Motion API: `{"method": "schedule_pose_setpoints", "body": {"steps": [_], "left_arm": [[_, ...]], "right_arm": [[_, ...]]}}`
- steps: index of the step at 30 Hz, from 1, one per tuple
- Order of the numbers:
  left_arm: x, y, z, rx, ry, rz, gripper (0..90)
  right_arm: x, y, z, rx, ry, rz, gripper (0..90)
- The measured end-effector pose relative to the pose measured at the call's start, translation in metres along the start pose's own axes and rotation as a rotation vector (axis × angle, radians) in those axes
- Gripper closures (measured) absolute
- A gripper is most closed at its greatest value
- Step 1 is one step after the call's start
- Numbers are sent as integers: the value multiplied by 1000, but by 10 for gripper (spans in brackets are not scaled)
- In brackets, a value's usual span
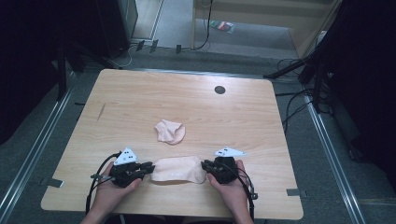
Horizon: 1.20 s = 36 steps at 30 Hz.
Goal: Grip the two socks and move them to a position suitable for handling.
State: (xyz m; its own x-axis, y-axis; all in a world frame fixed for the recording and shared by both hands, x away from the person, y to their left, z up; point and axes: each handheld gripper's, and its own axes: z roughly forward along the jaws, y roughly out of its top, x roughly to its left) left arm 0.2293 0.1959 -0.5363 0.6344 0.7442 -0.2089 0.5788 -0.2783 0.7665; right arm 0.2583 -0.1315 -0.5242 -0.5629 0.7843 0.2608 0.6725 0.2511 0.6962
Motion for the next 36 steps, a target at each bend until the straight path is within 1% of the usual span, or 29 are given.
{"method": "schedule_pose_setpoints", "body": {"steps": [1, 2, 3, 4, 5, 6, 7, 9, 12, 14, 15, 17, 18, 19, 20, 21, 23, 24, 25, 27, 28, 29, 31, 32, 33, 35, 36], "left_arm": [[1, 1, 0, -18, -4, -9, 676], [2, 1, -2, -45, -17, -26, 657], [2, 2, -3, -59, -18, -30, 648], [0, 2, -4, -80, -16, -23, 657], [-1, 2, -4, -88, -20, -15, 686], [-4, 2, -3, -87, -30, 0, 701], [-6, 2, -2, -84, -39, 7, 725], [-9, 1, 3, -53, -39, 26, 728], [-11, -2, 10, -14, -40, 36, 728], [-12, -4, 14, 14, -28, 55, 739], [-13, -4, 15, 27, -19, 65, 742], [-16, -6, 18, 58, 26, 111, 756], [-19, -7, 19, 62, 46, 143, 760], [-20, -6, 18, 70, 59, 163, 762], [-21, -7, 18, 75, 69, 172, 763], [-22, -7, 17, 76, 71, 174, 764], [-21, -7, 17, 72, 64, 162, 759], [-19, -7, 17, 66, 44, 141, 747], [-18, -7, 16, 56, 30, 131, 685], [-17, -7, 15, 27, 15, 128, 621], [-16, -6, 12, -30, 13, 126, 588], [-14, -5, 10, -54, 10, 113, 500], [-10, -4, 6, -98, -3, 81, 467], [-5, -3, 3, -134, -10, 50, 446], [-2, -3, 1, -158, -6, 26, 404], [6, -2, -4, -199, 4, -11, 363], [12, -2, -7, -226, 21, -40, 342]], "right_arm": [[-1, 1, -1, -17, 18, 9, 709], [-1, 1, -3, -30, 28, 21, 707], [0, 2, -4, -44, 36, 10, 709], [1, 2, -4, -51, 28, 5, 718], [3, 1, -3, -59, 23, -4, 734], [5, 1, -2, -52, 28, -4, 740], [8, 0, 1, -45, 36, -16, 752], [12, -3, 7, -23, 33, -39, 757], [17, -6, 15, 19, 35, -54, 765], [19, -8, 19, 33, 29, -69, 767], [20, -9, 21, 44, 29, -74, 766], [22, -11, 23, 52, 24, -94, 766], [23, -11, 23, 52, 28, -95, 768], [24, -12, 23, 56, 32, -93, 776], [25, -13, 23, 61, 32, -91, 781], [26, -14, 22, 55, 31, -98, 788], [28, -16, 21, 54, 33, -93, 788], [28, -16, 21, 57, 33, -92, 781], [28, -15, 21, 59, 38, -94, 759], [27, -15, 20, 52, 47, -97, 732], [28, -14, 19, 46, 49, -95, 723], [28, -12, 16, 16, 66, -92, 706], [28, -9, 12, -21, 73, -94, 682], [28, -8, 10, -36, 73, -94, 668], [28, -6, 8, -61, 73, -103, 633], [27, -4, 5, -101, 61, -114, 581], [27, -4, 3, -114, 56, -112, 572]]}}
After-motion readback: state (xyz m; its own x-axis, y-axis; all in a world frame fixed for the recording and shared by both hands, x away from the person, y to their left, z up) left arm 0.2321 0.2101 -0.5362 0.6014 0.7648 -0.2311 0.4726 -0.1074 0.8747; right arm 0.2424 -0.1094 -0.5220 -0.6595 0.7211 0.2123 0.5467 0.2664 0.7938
